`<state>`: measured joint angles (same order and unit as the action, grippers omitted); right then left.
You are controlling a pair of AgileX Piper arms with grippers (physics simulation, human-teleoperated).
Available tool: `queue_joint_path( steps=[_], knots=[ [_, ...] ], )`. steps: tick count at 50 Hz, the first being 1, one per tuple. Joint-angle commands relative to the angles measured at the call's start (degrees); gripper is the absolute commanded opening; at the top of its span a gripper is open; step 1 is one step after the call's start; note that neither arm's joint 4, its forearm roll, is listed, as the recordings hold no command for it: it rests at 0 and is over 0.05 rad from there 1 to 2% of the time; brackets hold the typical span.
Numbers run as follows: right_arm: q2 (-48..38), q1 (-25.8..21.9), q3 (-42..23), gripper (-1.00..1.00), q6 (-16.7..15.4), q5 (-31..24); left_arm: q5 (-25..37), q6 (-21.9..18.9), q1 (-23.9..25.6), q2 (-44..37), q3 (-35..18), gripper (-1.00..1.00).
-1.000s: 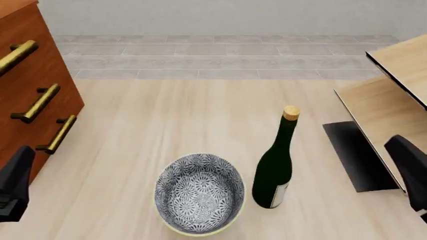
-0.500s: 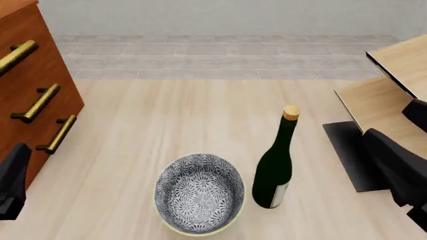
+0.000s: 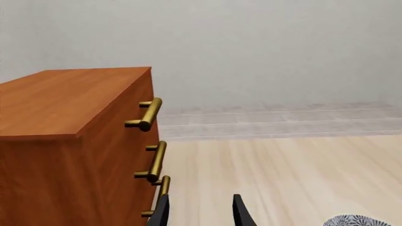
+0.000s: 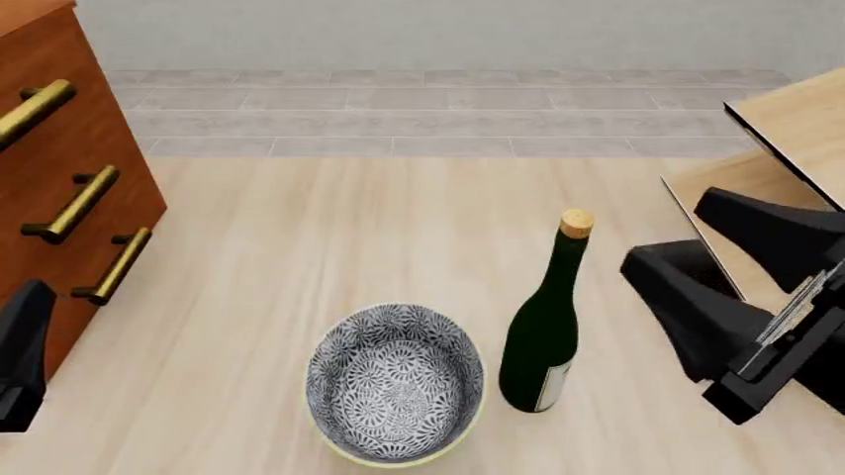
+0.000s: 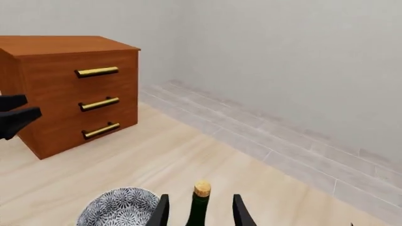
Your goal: Put the wine bottle on the wine rack.
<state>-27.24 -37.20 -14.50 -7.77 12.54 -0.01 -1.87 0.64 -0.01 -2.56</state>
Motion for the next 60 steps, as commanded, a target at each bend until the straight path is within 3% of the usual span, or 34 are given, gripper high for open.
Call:
queue_joint_path(
  steps=[1,16,38,60],
  knots=[
    [-6.8,-1.1,0.3,1.00,-0.1,6.2,-0.1,-0.2,-0.4,0.0,0.2,1.00],
    [-15.4,-1.6,1.2,1.00,0.3,14.3,-0.2,-0.2,-1.0,0.0,0.3,1.00],
    [-24.2,-1.4,1.5,1.00,1.4,21.9,-0.3,0.1,-1.7,0.0,0.7,1.00],
    [-27.8,-1.1,2.1,1.00,1.6,25.2,-0.9,0.1,-2.1,0.0,1.6,1.00]
  ],
)
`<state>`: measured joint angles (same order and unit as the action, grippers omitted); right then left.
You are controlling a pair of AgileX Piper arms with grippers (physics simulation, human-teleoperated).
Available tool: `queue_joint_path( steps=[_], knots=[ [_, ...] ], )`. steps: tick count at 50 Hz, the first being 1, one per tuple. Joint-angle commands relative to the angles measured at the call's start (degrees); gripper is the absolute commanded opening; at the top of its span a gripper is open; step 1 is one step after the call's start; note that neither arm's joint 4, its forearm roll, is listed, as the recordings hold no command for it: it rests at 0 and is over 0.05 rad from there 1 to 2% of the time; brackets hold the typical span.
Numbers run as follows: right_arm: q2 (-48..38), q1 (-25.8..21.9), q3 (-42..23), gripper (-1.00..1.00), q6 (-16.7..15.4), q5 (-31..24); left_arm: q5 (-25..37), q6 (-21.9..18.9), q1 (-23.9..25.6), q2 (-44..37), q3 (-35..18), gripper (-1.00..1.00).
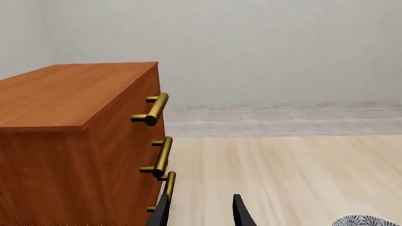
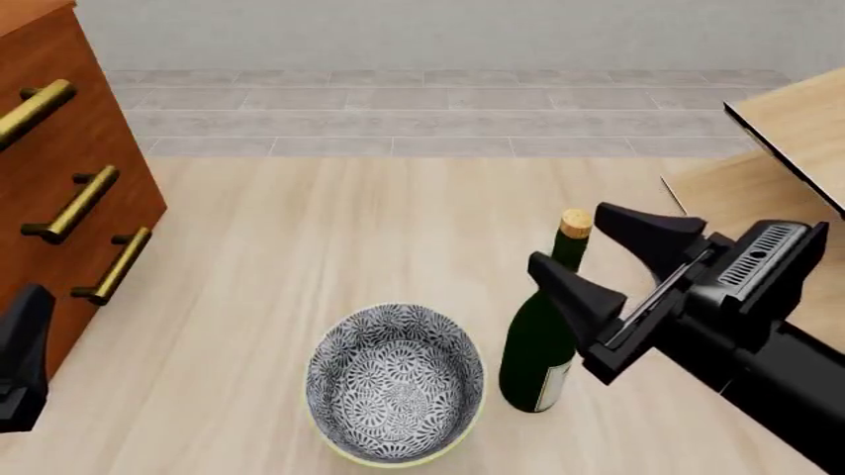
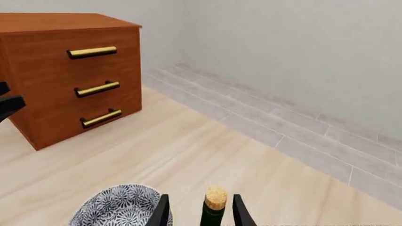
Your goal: Put the wine bottle on the wine rack.
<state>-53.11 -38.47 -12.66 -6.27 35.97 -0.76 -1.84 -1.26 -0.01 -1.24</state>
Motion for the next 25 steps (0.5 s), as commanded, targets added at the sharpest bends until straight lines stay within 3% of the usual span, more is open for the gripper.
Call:
queue_joint_path(
  steps=[1,25],
  knots=[
    [-2.3,0.1,0.3,1.00,0.1,2.1,-0.1,0.0,-0.2,0.0,0.3,1.00],
    [-7.0,1.2,1.1,1.00,0.8,6.3,-0.2,-0.2,-0.1,0.0,0.4,1.00]
  ],
)
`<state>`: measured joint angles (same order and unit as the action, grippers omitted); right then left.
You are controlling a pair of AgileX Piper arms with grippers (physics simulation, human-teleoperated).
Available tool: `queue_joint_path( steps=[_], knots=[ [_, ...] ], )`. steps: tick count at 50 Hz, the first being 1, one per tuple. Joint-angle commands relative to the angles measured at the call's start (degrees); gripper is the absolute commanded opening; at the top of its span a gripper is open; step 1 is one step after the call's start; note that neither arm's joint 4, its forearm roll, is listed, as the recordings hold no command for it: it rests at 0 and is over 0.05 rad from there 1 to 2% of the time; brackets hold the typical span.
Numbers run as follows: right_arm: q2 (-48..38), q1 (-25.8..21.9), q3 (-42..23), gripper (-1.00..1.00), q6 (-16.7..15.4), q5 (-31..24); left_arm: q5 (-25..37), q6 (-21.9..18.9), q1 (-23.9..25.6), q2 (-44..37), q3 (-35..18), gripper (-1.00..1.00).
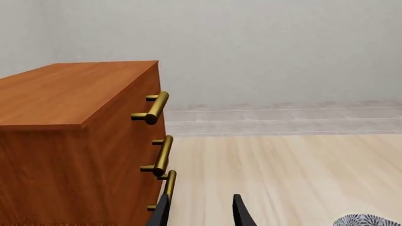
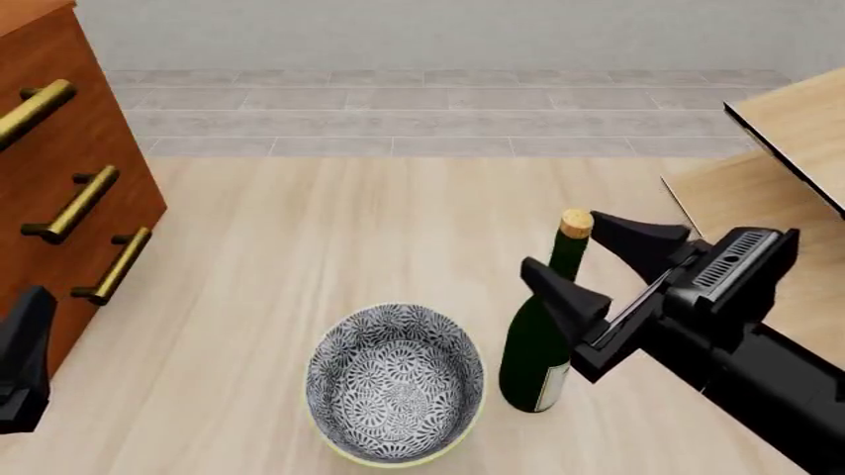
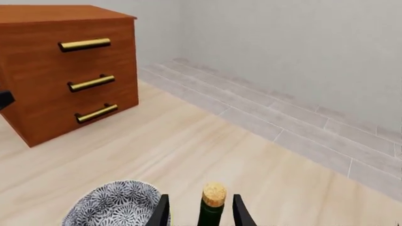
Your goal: Put the wine bottle on the wine rack.
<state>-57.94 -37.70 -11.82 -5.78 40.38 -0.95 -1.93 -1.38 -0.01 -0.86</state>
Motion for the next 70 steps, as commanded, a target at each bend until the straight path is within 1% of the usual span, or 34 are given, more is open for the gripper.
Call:
queue_joint_path(
  steps=[1,15,16,38,44,45,47,51,57,61,63,65,66,67,68,69,70],
  knots=[
    [-2.5,0.5,0.3,1.00,0.3,2.2,0.0,-0.1,0.0,0.0,0.0,1.00],
    [-2.5,0.8,0.0,1.00,0.3,2.0,-0.2,-0.1,0.0,0.0,0.3,1.00],
    [-2.3,0.9,0.0,-1.00,0.5,2.0,-0.2,-0.1,0.0,0.0,0.3,1.00],
    [-1.2,1.2,0.1,-1.00,0.5,1.1,-0.1,-0.3,0.5,0.0,0.4,1.00],
    [0.9,1.3,-0.3,-1.00,0.2,-0.9,0.0,-0.3,0.6,0.0,0.2,1.00],
    [2.9,1.1,-0.7,-1.00,0.2,-2.9,0.0,-0.3,0.6,0.0,0.2,1.00],
    [3.8,1.1,-0.8,-1.00,0.0,-3.8,0.0,-0.3,0.7,0.0,0.1,1.00],
    [7.6,1.4,-1.6,-1.00,0.2,-7.6,0.0,-0.3,0.8,0.0,0.0,1.00],
    [11.4,2.0,-2.2,-1.00,0.4,-11.4,0.2,-0.3,1.0,0.0,-0.2,1.00],
    [13.9,2.9,-3.3,-1.00,1.5,-14.7,0.2,-0.3,1.0,0.0,-0.4,1.00],
    [15.1,3.4,-4.1,-1.00,2.7,-16.5,0.2,-0.2,1.0,0.0,-0.5,1.00],
    [16.0,4.0,-4.5,-1.00,2.7,-17.7,0.1,-0.2,1.0,0.0,-0.5,1.00],
    [17.0,4.9,-5.5,-1.00,3.7,-19.7,0.0,-0.1,1.0,0.0,-0.5,1.00],
    [17.0,4.9,-5.5,-1.00,3.7,-19.7,0.0,-0.1,1.0,0.0,-0.5,1.00],
    [18.0,6.2,-6.2,-1.00,4.0,-21.2,0.1,-0.1,1.0,0.0,-0.7,1.00],
    [19.1,7.3,-7.4,-1.00,5.5,-23.4,0.1,0.0,1.0,0.0,-0.7,1.00],
    [20.1,8.5,-8.3,-1.00,6.1,-25.0,0.1,0.1,1.0,0.0,-0.7,1.00]
  ],
)
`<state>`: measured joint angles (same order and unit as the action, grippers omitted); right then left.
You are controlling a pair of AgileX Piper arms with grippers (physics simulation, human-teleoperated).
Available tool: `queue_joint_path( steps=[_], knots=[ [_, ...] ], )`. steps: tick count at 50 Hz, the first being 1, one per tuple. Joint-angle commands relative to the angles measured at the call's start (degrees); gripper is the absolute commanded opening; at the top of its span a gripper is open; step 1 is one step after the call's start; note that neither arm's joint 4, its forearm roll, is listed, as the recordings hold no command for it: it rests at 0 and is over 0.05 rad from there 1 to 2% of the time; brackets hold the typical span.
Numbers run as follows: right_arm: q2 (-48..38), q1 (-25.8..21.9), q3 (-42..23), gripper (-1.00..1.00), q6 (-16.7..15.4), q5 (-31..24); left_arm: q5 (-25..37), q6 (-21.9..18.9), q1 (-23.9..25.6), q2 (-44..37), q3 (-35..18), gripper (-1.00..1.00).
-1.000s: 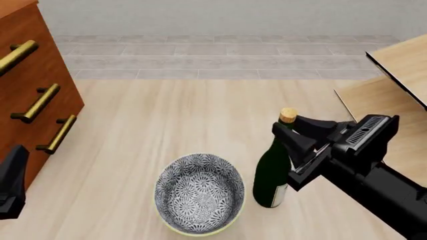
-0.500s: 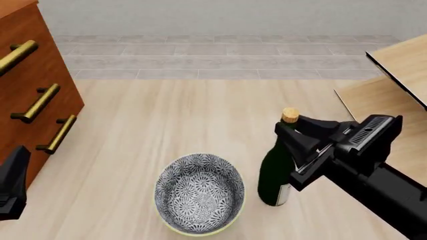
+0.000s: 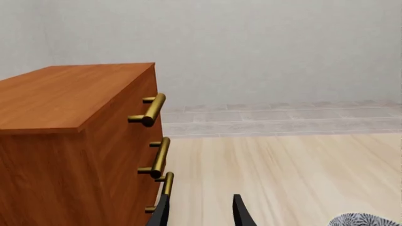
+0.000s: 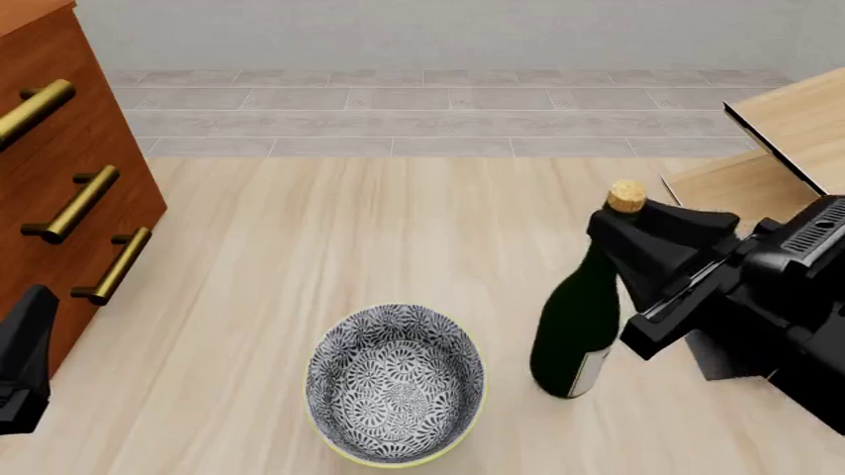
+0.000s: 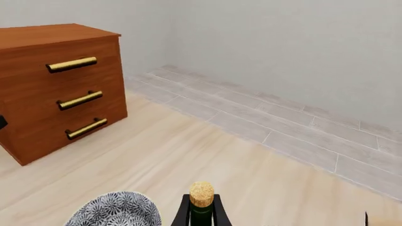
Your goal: Put the wine bottle on the wine rack.
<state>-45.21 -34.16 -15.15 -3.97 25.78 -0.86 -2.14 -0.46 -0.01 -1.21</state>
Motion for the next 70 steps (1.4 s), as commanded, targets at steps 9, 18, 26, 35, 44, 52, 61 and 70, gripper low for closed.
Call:
queue_joint_path(
  steps=[9,18,26,35,44,52,61,70],
  knots=[
    [11.4,12.4,-12.5,-1.00,7.2,-21.0,-0.4,0.6,0.6,0.0,-0.2,1.00],
    [9.0,18.6,-19.2,-1.00,11.5,-28.5,-0.3,1.0,0.6,0.0,-0.7,1.00],
    [9.0,20.6,-26.2,-1.00,17.7,-37.7,-0.2,1.3,0.2,0.0,-1.1,1.00],
    [7.2,26.1,-36.0,-1.00,19.0,-47.4,-0.2,1.5,0.0,0.0,-1.4,1.00],
    [2.9,36.1,-45.8,-1.00,20.6,-55.0,-0.4,2.0,0.0,0.0,-1.4,1.00],
    [-1.0,40.4,-49.7,-1.00,23.9,-58.7,-0.6,2.4,-0.4,0.0,-1.4,1.00],
    [-4.3,45.7,-56.4,-1.00,25.6,-62.1,-0.7,3.0,-0.6,0.0,-1.8,1.00],
    [-7.4,50.9,-60.6,-1.00,27.5,-63.8,-0.9,3.1,-1.0,0.0,-1.7,1.00]
  ],
)
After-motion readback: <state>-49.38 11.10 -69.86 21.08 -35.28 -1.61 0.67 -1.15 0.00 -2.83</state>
